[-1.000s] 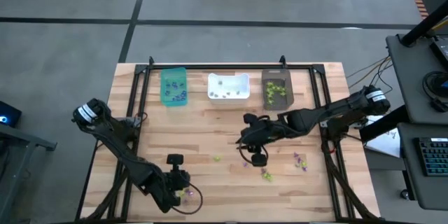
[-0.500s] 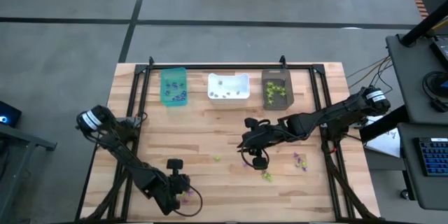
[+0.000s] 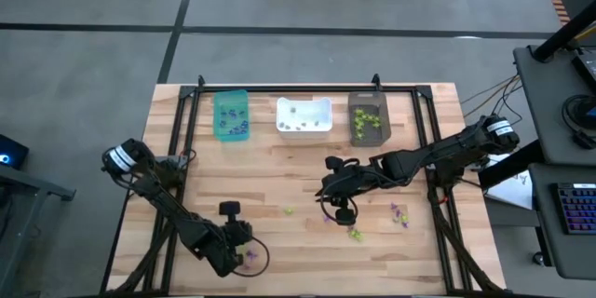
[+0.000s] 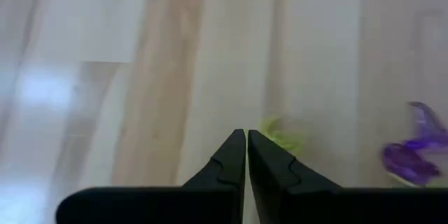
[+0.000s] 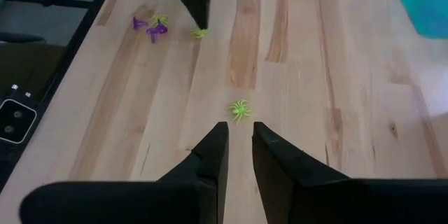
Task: Sort Halloween decoration
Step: Put the green spider toy into the black bin
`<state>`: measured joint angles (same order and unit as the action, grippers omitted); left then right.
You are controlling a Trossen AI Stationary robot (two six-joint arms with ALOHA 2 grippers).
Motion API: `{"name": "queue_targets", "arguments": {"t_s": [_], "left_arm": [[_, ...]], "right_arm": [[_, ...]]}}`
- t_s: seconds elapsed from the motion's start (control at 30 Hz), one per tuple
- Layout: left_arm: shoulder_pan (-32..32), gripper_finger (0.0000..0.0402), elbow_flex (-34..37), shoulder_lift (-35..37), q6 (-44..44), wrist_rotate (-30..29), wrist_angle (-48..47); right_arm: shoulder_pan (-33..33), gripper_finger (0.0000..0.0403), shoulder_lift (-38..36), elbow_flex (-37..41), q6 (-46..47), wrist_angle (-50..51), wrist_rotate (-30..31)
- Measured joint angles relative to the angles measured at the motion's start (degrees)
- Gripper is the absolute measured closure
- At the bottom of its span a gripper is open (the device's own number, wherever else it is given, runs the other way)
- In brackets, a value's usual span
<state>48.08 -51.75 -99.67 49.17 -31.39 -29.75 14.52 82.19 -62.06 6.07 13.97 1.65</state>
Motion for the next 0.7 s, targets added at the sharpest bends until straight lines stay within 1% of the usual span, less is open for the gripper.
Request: {"name": "queue_targets", "arguments": {"t_s": [0.2,0.3,0.37,0.47,0.57,0.63,0.7], "left_arm": [[-0.3,0.0402,0.0,3.88,-2.4,-1.85,0.17],[-0.05,0.0402,0.65,7.45,-5.32,-5.01,0.84],[0.09,0.0401,2.28,10.46,-8.31,-5.42,3.12],[0.12,0.0401,7.0,15.45,-13.85,-3.28,11.37],[0.12,0.0401,13.74,19.76,-18.92,0.1,23.83],[0.12,0.0401,18.48,21.76,-19.82,1.41,30.69],[0.1,0.0401,22.47,22.92,-18.89,2.06,36.26]], "right_arm": [[0.0,0.0349,0.02,0.02,0.35,-1.22,-0.02],[-0.01,0.0349,0.03,0.16,-0.15,-2.68,-0.01],[0.0,0.0349,0.07,0.17,-0.68,-3.5,-0.04],[-0.02,0.0349,0.07,0.2,-0.75,-4.45,-0.04],[0.11,0.0349,0.07,0.22,-0.91,-4.64,-0.06],[0.23,0.0349,0.07,0.22,-1.05,-5.11,-0.07],[0.24,0.0349,0.07,0.22,-1.1,-5.65,-0.11]]}}
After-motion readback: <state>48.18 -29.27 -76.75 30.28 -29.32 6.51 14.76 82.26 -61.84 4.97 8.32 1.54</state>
